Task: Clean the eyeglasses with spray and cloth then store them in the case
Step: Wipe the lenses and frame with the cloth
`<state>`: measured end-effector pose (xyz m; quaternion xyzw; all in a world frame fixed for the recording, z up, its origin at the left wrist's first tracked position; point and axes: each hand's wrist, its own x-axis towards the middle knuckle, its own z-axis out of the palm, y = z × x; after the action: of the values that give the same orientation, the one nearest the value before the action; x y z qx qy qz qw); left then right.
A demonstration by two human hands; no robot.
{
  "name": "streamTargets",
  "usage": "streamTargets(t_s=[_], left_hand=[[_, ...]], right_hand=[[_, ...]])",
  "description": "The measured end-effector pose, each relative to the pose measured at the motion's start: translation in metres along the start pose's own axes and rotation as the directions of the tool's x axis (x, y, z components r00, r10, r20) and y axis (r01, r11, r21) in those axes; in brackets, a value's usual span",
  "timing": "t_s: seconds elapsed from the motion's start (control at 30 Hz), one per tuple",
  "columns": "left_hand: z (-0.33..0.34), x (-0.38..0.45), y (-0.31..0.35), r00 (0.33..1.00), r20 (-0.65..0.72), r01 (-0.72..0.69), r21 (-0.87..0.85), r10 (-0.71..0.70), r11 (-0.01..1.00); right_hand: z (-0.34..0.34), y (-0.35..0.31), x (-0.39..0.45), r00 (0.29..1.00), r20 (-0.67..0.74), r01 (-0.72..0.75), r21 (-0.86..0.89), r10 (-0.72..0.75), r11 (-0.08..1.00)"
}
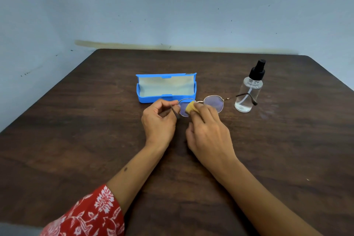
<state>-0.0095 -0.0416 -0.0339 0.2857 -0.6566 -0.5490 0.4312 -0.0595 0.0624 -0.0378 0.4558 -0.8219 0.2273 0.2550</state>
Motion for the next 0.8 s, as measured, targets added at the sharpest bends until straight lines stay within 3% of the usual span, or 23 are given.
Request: streamTargets(t_s=[0.2, 0.37, 0.5, 0.63, 0.8], left_hand=[[-0.0006, -0.0016, 0.0027, 1.0, 0.002, 0.01, -0.03, -0.01, 1.0], [-0.0005, -0.0012, 0.0021, 1.0, 0.0, 0.005, -0.015, -0.005, 1.0], [-0.0007, -0.0026, 0.0041, 1.0, -0.009, 0.014, -0.024, -0.014, 1.0], [-0.0007, -0.0023, 0.0041, 1.0, -0.006, 0.013, -0.01, -0.013, 1.0], [-0.0011, -0.0037, 0.006, 1.0, -0.01, 0.011, -0.025, -0.011, 1.0]], right_hand=[[-0.0015, -0.004, -0.0023, 0.996, 0.018, 0.092, 0.029, -0.092, 0.995], [-0.0023, -0.0009, -0.0015, 1.0, 0.006, 0.012, -0.014, -0.012, 1.0], [-0.0014, -0.004, -0.0032, 0.995, -0.002, 0.099, 0.043, -0.099, 0.994], [-0.0016, -0.0005, -0.0017, 1.0, 0.003, 0.001, -0.012, -0.001, 1.0], [-0.0004, -0.0039, -0.0045, 0.995, -0.004, 0.095, 0.071, -0.095, 0.993]])
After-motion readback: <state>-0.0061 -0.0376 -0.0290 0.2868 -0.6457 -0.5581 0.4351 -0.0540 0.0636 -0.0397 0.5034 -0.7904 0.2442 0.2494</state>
